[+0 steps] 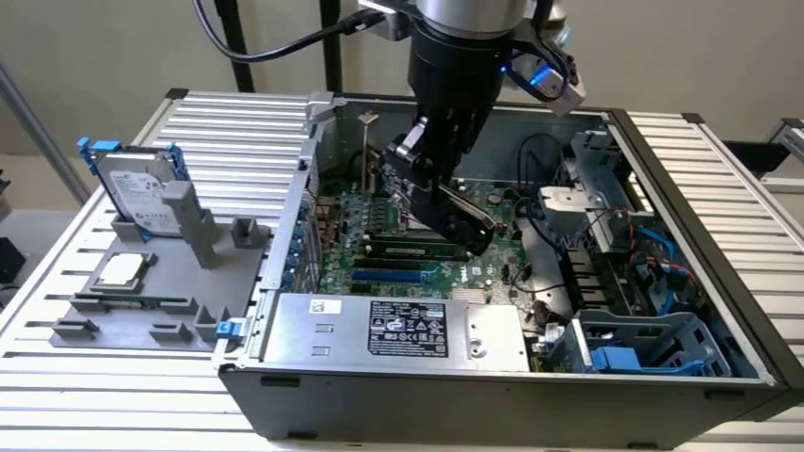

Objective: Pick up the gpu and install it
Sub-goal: 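Insert the gpu into the slot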

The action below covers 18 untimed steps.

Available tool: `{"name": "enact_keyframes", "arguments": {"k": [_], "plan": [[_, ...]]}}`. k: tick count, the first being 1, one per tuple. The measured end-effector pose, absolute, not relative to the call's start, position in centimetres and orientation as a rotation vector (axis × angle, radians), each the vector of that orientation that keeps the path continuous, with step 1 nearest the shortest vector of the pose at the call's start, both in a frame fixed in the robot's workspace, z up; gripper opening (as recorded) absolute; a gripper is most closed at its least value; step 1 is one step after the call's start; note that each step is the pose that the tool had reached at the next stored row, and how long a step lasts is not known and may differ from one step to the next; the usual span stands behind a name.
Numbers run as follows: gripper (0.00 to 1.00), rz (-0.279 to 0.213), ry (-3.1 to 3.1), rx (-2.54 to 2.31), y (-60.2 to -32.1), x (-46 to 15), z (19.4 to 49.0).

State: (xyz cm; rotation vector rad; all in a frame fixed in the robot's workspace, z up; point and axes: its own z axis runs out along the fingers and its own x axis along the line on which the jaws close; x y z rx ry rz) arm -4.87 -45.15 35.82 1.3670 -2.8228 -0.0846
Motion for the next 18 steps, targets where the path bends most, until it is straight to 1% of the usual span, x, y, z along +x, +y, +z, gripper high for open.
{"name": "enact_keyframes", "arguments": {"k": [18], "plan": [[0.00, -0.062, -2.577, 1.821, -45.2, -4.9, 34.3]]}}
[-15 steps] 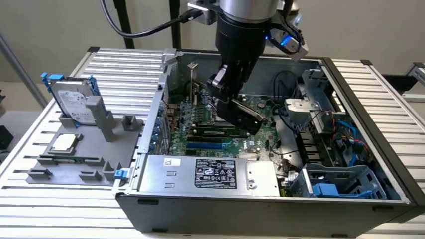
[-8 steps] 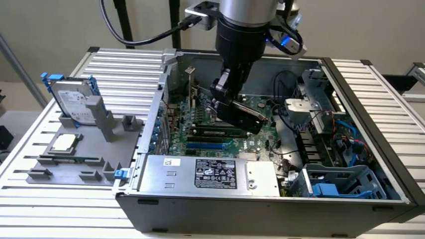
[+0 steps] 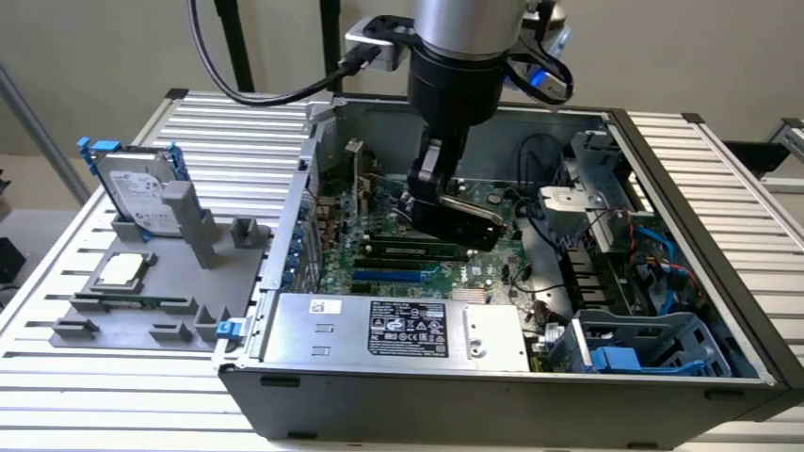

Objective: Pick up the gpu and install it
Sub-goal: 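Insert the gpu into the slot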

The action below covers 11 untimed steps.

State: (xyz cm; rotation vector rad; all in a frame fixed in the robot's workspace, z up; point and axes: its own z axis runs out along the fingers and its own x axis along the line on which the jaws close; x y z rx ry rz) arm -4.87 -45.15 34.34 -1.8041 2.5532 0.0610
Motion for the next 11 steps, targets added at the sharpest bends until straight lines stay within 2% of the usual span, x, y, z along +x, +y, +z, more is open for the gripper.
{"name": "enact_keyframes", "arguments": {"k": [11], "plan": [[0.00, 0.051, 2.365, -2.033, -45.15, -4.91, 33.29]]}}
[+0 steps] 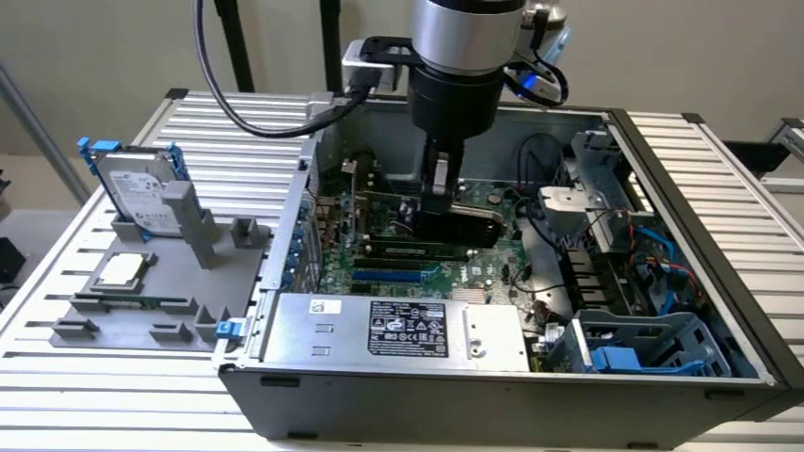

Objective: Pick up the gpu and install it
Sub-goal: 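Insert the gpu into the slot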

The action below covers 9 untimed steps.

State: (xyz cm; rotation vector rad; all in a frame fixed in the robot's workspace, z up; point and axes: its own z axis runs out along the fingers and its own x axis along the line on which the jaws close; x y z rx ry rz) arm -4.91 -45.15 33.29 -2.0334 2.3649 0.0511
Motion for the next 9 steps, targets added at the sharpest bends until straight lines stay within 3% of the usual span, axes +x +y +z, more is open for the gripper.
{"name": "enact_keyframes", "arguments": {"k": [9], "plan": [[0.00, 0.052, 2.323, -2.082, -45.2, -6.9, 31.6]]}}
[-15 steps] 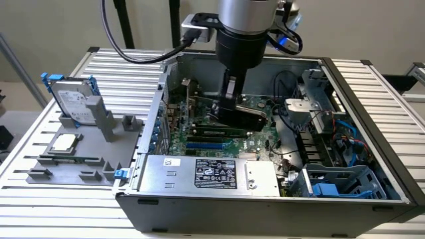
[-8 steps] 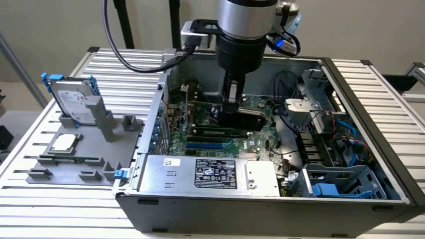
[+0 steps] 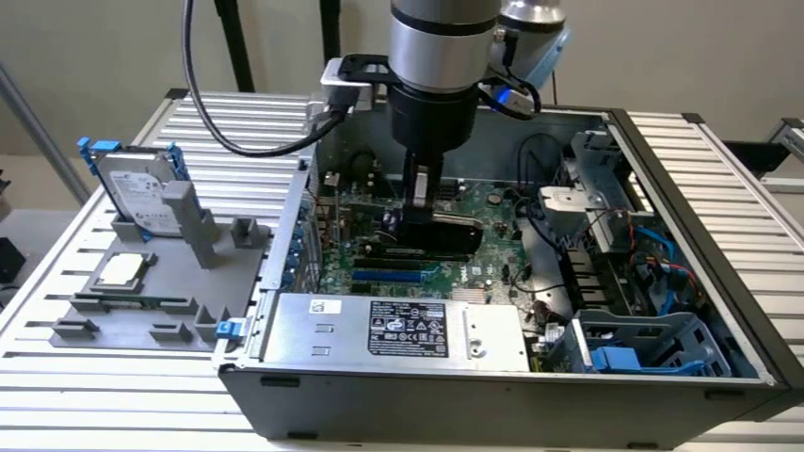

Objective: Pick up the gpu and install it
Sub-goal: 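Insert the gpu into the slot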

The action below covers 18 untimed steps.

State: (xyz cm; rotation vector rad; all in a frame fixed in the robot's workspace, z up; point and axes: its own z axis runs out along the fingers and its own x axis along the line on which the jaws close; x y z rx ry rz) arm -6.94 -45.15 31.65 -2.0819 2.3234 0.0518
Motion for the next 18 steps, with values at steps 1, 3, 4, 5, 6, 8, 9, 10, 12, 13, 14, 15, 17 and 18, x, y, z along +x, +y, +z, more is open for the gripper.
{"name": "enact_keyframes", "arguments": {"k": [1, 3, 4, 5, 6, 8, 9, 10, 12, 13, 14, 15, 17, 18], "plan": [[0.00, 0.052, 2.321, -2.085, -45.2, -7.3, 31.5], [0.00, 0.052, 2.316, -2.090, -45.2, -7.7, 31.1], [0.00, 0.052, 2.314, -2.092, -45.2, -7.9, 30.9], [0.00, 0.052, 2.312, -2.095, -45.2, -8.0, 30.7], [0.00, 0.052, 2.309, -2.098, -45.2, -8.2, 30.6], [0.00, 0.053, 2.303, -2.104, -45.3, -8.4, 30.2], [0.00, 0.053, 2.300, -2.107, -45.3, -8.6, 30.0], [0.00, 0.054, 2.298, -2.109, -45.3, -8.8, 29.8], [0.00, 0.054, 2.294, -2.113, -45.3, -8.9, 29.5], [0.00, 0.055, 2.293, -2.114, -45.3, -8.9, 29.3], [0.00, 0.055, 2.291, -2.115, -45.3, -8.9, 29.1], [0.00, 0.055, 2.290, -2.116, -45.3, -8.9, 28.9], [0.00, 0.055, 2.288, -2.119, -45.3, -9.0, 28.6], [0.00, 0.055, 2.287, -2.120, -45.3, -9.0, 28.4]]}}
